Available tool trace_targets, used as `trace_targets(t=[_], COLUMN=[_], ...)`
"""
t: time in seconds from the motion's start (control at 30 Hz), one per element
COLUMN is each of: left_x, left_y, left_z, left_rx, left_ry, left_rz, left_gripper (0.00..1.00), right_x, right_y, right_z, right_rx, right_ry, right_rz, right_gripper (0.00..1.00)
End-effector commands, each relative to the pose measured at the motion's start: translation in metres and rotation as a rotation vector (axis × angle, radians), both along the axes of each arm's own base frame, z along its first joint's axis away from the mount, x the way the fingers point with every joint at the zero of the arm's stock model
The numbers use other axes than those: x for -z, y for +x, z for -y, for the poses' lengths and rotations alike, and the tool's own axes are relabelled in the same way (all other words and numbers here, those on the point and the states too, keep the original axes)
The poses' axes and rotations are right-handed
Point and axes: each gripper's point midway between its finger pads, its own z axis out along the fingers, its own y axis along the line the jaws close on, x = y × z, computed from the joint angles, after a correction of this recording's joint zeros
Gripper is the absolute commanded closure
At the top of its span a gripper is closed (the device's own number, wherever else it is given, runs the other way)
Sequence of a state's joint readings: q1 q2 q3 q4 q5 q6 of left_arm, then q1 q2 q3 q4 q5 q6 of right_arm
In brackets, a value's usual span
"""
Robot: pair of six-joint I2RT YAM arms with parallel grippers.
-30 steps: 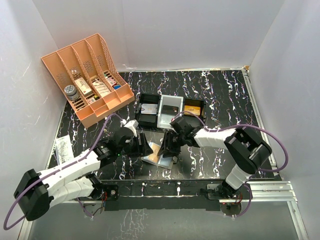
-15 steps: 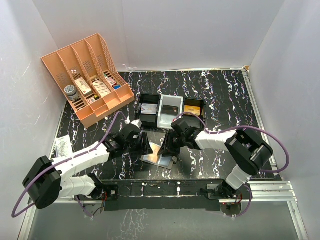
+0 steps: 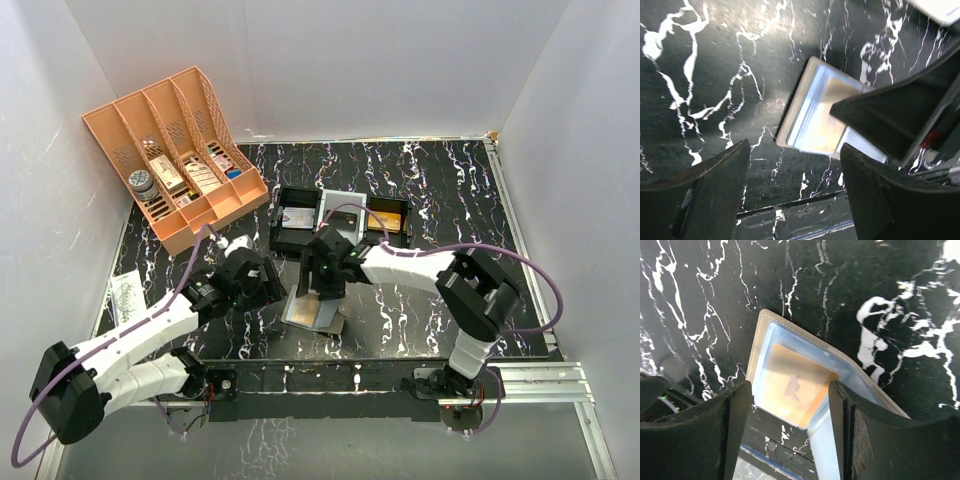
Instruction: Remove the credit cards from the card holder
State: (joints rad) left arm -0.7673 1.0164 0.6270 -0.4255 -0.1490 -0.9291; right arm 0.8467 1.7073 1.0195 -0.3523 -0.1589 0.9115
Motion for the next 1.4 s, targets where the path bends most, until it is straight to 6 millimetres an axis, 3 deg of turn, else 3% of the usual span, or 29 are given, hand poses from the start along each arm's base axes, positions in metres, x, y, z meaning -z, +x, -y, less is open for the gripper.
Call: trace_targets(t=[0.0, 0.17, 0.3, 0.6, 0.73, 0.87, 1.1, 1.23, 1.37], left_x=[-0.001, -0.003, -0.001, -0.003, -0.003, -0.006, -0.009, -0.007, -0.006], left_y=[0.002, 0.002, -0.001, 0.0, 0.0, 0.001, 0.0, 0.0, 0.003], left_z=[-0.025, -0.034, -0.037, -0.025, -0.022, -0.012, 0.006, 0.006, -0.006], left_rx=[-0.087, -0.11, -0.113, -0.083, -0.073, -0.038, 0.044, 0.046, -0.025], left_ry=[-0.006, -0.015, -0.007, -0.067, -0.071, -0.11, -0.184, -0.183, -0.147], left_rz=[-0.025, -0.023, -0.025, -0.025, -0.033, -0.027, -0.017, -0.022, -0.015], left_gripper=[0.26, 0.25, 0.24, 0.24, 0.25, 0.25, 0.26, 0.27, 0.27], right_x=[0.012, 0.025, 0.024, 0.042, 0.045, 0.044, 0.033, 0.028, 0.032], right_y=[-0.001, -0.002, -0.004, -0.015, -0.018, -0.023, -0.025, -0.021, -0.015], right_z=[0.001, 0.014, 0.008, 0.011, 0.009, 0.0, -0.015, -0.013, -0.008], right_rx=[-0.006, 0.03, 0.029, 0.021, 0.016, 0.0, -0.022, -0.02, -0.008], right_ry=[-0.205, -0.345, -0.347, -0.4, -0.379, -0.308, -0.145, -0.155, -0.218], right_rz=[0.05, 0.056, 0.065, 0.049, 0.041, 0.03, 0.014, 0.02, 0.027], right_gripper=[0.36, 0.35, 0.36, 0.35, 0.38, 0.49, 0.52, 0.42, 0.35])
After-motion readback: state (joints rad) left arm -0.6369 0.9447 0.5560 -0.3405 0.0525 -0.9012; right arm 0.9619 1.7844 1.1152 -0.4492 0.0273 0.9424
